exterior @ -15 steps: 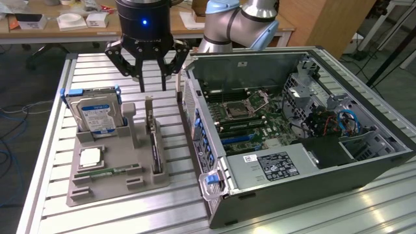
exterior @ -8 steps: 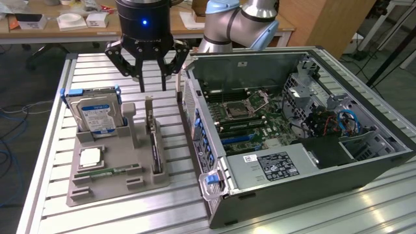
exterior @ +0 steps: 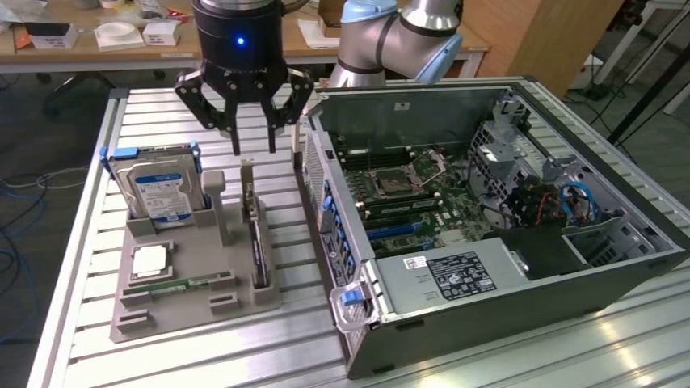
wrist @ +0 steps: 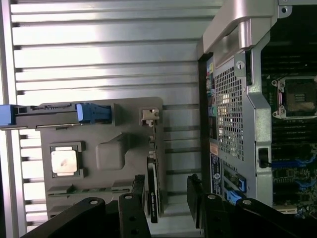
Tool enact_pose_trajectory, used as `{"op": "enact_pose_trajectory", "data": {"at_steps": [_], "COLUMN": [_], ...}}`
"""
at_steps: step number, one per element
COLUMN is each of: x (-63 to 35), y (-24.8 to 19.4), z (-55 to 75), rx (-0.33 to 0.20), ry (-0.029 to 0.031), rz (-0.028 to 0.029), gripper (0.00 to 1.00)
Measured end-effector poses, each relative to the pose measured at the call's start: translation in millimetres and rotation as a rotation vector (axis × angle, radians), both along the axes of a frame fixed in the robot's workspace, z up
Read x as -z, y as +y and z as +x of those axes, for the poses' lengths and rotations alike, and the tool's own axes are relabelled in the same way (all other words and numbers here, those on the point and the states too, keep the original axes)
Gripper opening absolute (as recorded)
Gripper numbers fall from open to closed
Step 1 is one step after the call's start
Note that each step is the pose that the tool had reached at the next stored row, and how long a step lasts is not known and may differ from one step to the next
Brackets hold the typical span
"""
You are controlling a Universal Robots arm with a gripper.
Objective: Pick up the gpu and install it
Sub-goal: 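Pick up the gpu and move the gpu toward the slot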
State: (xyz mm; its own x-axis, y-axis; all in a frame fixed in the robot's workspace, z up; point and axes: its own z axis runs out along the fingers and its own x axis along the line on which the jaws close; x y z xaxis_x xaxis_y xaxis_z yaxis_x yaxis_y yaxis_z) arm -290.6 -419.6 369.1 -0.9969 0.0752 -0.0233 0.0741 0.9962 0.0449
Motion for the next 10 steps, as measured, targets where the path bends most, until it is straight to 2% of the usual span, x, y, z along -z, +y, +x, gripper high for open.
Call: {"op": "enact_pose_trajectory", "data": {"at_steps": [10], "x": [6.4], "y": [0.0], "z": [0.0], "rx": [0.0], "ry": [0.0001], "rz": [-0.0001], "gripper": [0.47]}}
